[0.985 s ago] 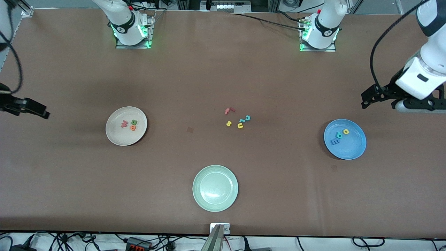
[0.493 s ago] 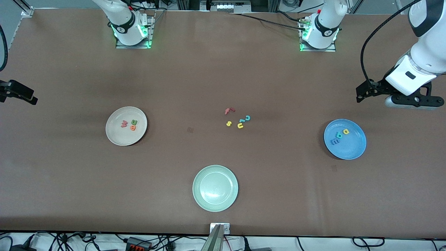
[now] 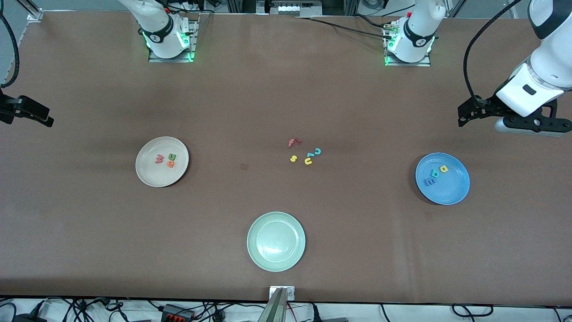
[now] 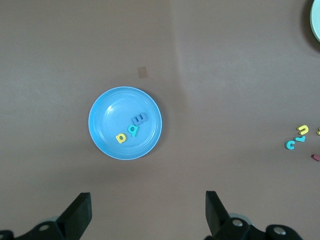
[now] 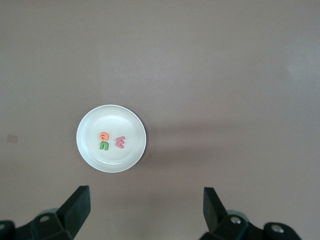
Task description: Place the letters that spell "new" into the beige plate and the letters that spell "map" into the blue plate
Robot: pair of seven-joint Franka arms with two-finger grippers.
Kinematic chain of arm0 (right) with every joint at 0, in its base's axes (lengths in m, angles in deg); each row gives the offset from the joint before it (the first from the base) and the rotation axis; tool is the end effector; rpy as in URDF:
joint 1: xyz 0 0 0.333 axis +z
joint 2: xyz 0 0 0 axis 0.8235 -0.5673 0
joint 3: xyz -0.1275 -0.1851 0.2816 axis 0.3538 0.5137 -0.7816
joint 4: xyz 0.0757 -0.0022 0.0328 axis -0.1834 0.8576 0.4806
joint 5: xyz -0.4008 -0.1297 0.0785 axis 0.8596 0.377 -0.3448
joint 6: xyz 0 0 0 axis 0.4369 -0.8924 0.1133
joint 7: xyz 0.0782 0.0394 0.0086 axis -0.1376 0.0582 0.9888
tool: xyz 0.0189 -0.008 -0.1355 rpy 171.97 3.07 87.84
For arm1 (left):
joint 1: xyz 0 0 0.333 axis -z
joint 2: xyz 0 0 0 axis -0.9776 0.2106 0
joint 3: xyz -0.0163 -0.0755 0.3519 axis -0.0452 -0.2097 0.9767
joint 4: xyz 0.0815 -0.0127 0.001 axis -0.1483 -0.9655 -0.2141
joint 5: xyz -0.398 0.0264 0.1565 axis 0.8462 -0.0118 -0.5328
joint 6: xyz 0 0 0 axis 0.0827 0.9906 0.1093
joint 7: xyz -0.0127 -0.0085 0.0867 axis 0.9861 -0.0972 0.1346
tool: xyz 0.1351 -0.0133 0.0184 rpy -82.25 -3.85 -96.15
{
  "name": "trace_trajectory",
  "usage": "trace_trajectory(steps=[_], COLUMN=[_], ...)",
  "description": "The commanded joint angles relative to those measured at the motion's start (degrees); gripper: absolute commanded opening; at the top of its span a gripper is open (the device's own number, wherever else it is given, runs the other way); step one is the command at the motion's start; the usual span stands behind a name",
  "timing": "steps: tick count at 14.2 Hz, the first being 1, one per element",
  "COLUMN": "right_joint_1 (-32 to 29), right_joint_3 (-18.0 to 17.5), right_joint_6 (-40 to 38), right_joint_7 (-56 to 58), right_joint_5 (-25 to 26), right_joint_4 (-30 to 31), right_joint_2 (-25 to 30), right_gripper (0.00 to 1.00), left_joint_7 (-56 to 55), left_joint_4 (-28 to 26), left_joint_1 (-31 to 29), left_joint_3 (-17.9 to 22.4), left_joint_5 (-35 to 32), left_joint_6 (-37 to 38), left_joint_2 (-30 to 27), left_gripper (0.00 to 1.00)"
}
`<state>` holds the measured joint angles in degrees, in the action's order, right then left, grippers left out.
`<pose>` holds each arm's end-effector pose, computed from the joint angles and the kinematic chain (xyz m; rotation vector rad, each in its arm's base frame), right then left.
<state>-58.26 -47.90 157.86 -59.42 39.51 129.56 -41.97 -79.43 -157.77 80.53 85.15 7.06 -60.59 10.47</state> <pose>0.6146 -0.0605 0.6120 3.1061 -0.0806 0.0165 0.5879 -0.0429 0.5715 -3.1359 0.1252 -0.0313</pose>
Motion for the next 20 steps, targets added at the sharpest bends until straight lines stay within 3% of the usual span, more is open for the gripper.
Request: trace_trajectory(steps=[1, 6, 20], right_joint_1=[0.10, 0.10, 0.01], right_joint_3=[-0.39, -0.48, -0.57], right_joint_6=[1.57, 5.88, 2.54], right_joint_7=[0.75, 0.14, -0.13], right_joint_5=[1.20, 1.29, 0.85], right_joint_4=[6.98, 18.68, 16.94], right_joint_2=[5.65, 13.92, 13.22], right_gripper=[1.00, 1.00, 1.00], left_joint_7=[2.63, 2.55, 2.55], left_joint_4=[0.57, 0.66, 0.75], left_joint_1=[0.12, 0.30, 0.39], left_joint_3=[0.36, 0.18, 0.09], left_joint_5=[0.44, 0.35, 0.35], left_joint_6=[1.03, 1.03, 1.47], left_joint_2=[-0.28, -0.28, -0.28], left_gripper=[1.00, 1.00, 1.00])
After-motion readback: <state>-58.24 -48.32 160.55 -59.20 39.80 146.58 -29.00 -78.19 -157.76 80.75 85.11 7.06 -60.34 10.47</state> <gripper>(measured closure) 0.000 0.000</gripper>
